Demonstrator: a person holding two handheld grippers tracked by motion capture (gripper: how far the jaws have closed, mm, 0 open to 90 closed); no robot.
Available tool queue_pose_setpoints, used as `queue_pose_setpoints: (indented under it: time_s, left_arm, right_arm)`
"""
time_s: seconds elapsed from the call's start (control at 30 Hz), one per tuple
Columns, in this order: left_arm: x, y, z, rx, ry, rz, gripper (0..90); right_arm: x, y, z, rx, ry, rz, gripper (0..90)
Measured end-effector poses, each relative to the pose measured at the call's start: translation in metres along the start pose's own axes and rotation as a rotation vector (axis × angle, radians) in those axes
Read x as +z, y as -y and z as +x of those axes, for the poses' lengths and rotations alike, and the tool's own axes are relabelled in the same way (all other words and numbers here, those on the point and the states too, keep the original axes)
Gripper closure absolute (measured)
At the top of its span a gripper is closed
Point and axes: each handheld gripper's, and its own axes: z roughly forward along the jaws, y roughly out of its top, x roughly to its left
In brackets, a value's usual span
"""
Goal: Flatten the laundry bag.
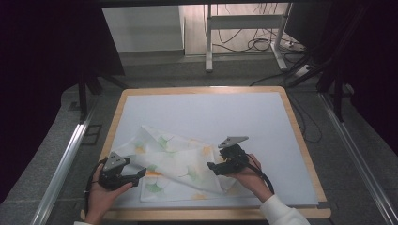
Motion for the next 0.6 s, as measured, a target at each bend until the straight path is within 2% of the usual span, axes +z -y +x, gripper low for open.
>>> queue_pose_setpoints:
  time_s: [0.37, 0.5, 0.6]
  left_arm:
    - [0.001, 0.000, 0.000, 0.004, 0.000, 0.002, 21.9]
    - [0.001, 0.000, 0.000, 0.005, -0.001, 0.003, 21.9]
    - [0.001, 0.000, 0.000, 0.007, -0.002, 0.005, 21.8]
  right_arm:
    - [0.018, -0.003, -0.001, 0.024, -0.023, 0.041, 31.0]
    - [0.025, -0.003, 0.001, 0.020, -0.035, 0.065, 35.9]
    - [0.029, -0.003, 0.004, -0.004, -0.028, 0.089, 42.7]
